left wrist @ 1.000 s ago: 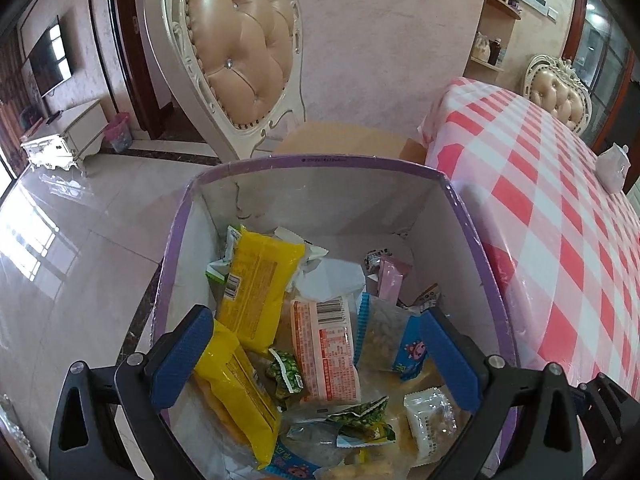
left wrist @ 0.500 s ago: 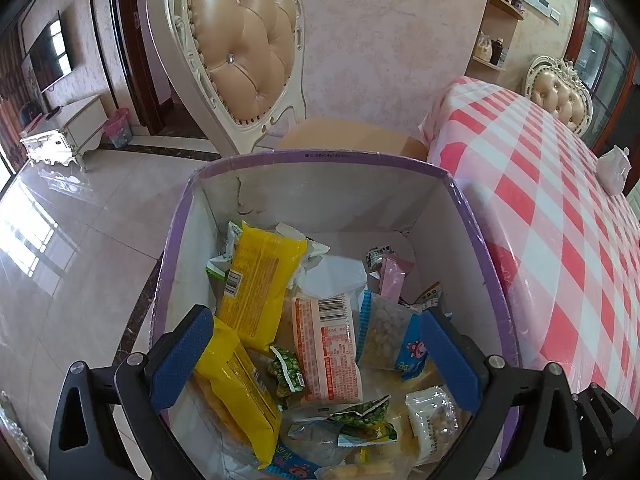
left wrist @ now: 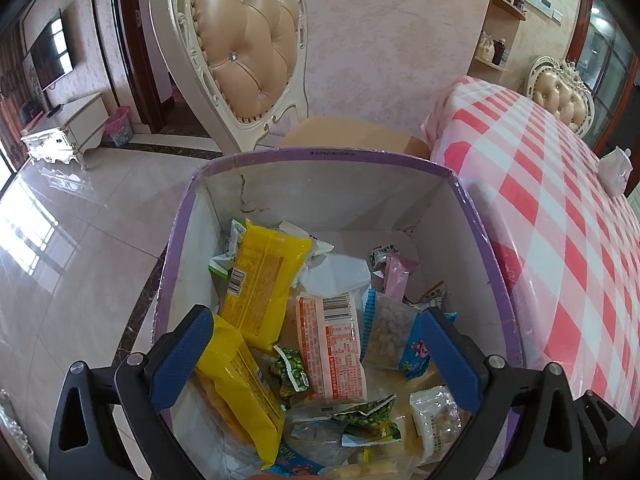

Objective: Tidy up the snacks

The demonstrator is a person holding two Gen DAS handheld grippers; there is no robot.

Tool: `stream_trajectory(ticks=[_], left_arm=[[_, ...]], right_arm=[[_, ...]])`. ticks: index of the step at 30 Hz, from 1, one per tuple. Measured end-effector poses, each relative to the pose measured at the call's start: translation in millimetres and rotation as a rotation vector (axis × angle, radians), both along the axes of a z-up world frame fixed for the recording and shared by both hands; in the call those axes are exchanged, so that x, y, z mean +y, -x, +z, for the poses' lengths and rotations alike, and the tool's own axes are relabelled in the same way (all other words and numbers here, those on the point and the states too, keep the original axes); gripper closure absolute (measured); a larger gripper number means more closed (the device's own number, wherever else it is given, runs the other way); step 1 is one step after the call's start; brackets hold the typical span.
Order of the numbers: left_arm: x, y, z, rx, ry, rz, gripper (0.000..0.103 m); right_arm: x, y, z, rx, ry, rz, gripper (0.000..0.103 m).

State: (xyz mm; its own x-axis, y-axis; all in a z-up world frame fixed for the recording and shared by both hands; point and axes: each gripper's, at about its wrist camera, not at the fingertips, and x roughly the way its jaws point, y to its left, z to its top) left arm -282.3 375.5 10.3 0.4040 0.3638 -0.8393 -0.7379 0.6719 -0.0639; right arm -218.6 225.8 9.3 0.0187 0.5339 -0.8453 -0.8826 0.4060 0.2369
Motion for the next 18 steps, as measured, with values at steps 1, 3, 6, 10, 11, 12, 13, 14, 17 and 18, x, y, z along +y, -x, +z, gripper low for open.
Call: stream_trajectory(ticks=[1, 3, 6, 10, 11, 12, 13, 14, 17, 18], left_arm=[[-0.1, 0.0, -0.1, 0.001, 0.0, 0.0, 0.0], [-0.6, -0.1, -0.4, 0.002, 0.002, -0.001, 0.0], [-1.0, 0.1, -0.5, 0.002, 0.003, -0.001, 0.0], [-1.1, 0.4, -1.3, 0.003, 0.005, 0.004, 0.0], [-1.2, 0.5, -1.4, 0.003, 0.006, 0.005, 0.0], [-1.3, 0.6, -1.8, 0.003, 0.007, 0.006, 0.0], [-1.4, 0.6, -2.2, 0.004, 0.01, 0.006, 0.0], [-1.5, 0.4, -2.7, 0.004, 0.012, 0.005, 0.0], [-1.8, 0.3, -4.0, 0.009, 0.005, 0.016, 0.0], [-1.7, -0.1, -4.5, 0.012, 0.003, 0.016, 0.0]], right_arm=[[0.3, 0.4, -0.5, 0.0, 0.001, 0.0, 0.016], [1.0, 1.0, -1.5, 0.0, 0.003, 0.0, 0.016], [1.1, 1.0, -2.2, 0.002, 0.006, 0.001, 0.016], [1.7, 1.4, -2.7, 0.005, 0.008, 0.001, 0.016], [1.8, 1.4, -2.9, 0.005, 0.009, 0.001, 0.016], [2.0, 1.2, -2.7, 0.005, 0.009, 0.001, 0.016], [1.9, 1.2, -3.2, 0.007, 0.009, 0.001, 0.016], [1.9, 1.3, -3.7, 0.007, 0.01, 0.001, 0.016], [1.1, 1.7, -4.9, 0.009, 0.012, 0.001, 0.016], [0.7, 1.4, -5.2, 0.01, 0.013, 0.001, 0.016]])
